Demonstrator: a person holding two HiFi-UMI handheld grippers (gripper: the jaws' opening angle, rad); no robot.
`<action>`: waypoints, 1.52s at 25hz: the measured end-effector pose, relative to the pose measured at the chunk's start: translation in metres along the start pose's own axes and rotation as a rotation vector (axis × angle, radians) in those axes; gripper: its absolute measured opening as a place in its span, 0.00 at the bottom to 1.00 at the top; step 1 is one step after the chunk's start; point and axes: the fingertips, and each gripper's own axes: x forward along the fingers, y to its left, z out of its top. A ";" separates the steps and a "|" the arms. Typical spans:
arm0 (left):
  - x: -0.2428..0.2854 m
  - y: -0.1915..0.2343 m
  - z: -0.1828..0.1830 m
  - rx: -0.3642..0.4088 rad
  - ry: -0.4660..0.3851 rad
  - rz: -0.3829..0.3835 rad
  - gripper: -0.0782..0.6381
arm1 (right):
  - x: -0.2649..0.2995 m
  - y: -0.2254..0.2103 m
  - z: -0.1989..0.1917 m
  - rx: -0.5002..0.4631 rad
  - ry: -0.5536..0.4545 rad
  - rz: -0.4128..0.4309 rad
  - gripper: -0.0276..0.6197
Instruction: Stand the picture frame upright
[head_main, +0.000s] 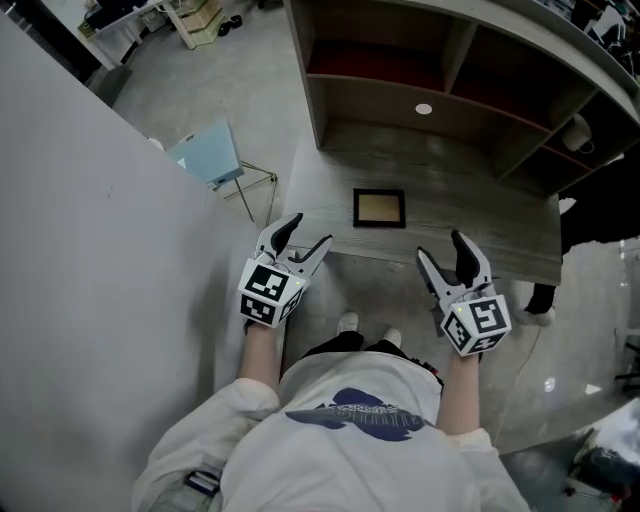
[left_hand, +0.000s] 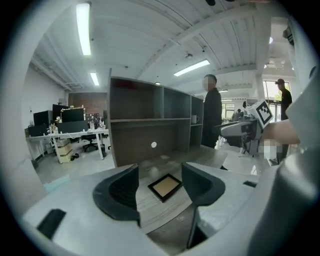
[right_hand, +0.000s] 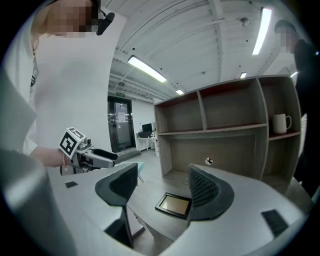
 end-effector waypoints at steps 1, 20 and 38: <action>0.002 0.003 -0.001 -0.016 -0.004 -0.005 0.46 | 0.003 -0.002 -0.001 -0.001 0.010 -0.007 0.49; 0.068 0.035 -0.022 -0.190 0.079 0.086 0.46 | 0.087 -0.087 -0.033 0.123 0.123 -0.006 0.49; 0.179 0.018 -0.072 -0.316 0.343 0.121 0.46 | 0.156 -0.138 -0.119 0.217 0.436 0.156 0.46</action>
